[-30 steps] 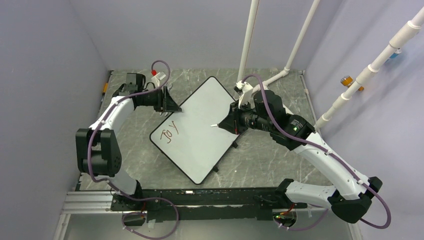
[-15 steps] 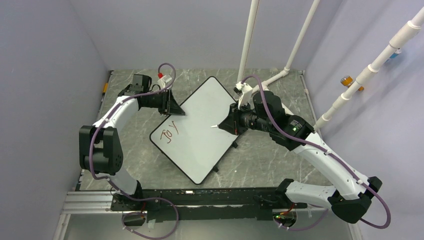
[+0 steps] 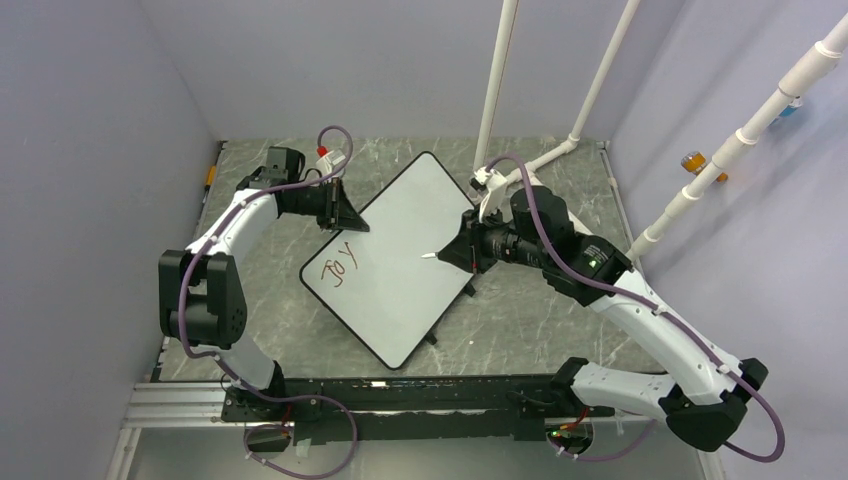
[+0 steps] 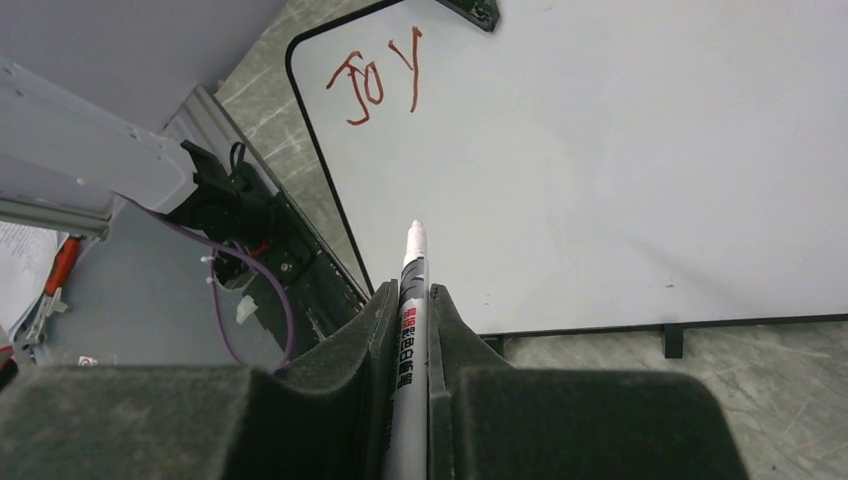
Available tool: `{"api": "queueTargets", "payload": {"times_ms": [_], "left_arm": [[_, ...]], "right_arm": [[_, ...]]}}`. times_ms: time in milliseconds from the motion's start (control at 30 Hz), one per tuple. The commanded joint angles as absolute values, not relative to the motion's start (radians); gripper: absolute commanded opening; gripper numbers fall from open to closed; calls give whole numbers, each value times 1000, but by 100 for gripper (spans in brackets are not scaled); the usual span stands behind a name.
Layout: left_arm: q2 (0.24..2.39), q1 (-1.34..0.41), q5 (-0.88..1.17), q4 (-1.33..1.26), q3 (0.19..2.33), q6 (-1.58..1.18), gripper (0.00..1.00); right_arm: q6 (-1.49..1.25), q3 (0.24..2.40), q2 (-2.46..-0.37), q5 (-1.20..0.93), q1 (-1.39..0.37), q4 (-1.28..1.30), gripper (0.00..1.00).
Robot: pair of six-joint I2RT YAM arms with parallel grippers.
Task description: Write a sentence on the whiteboard
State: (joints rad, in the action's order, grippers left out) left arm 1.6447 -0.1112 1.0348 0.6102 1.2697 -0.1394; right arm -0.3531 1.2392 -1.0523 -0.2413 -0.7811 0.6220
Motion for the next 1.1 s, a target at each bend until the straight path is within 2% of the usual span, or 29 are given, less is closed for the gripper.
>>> {"api": "queueTargets", "payload": {"times_ms": [0,567,1067], "left_arm": [[1599,-134,975,612,1315,-66,0],[1530,-148,818,554,1281,-145,0],[1498,-159,820,538,1271,-146,0]], "right_arm": [[-333,1214,-1017,-231,-779,562,0],[-312,1064,-1038,-153,-786,316,0],[-268,1214,-1297,-33,-818,176,0]]}}
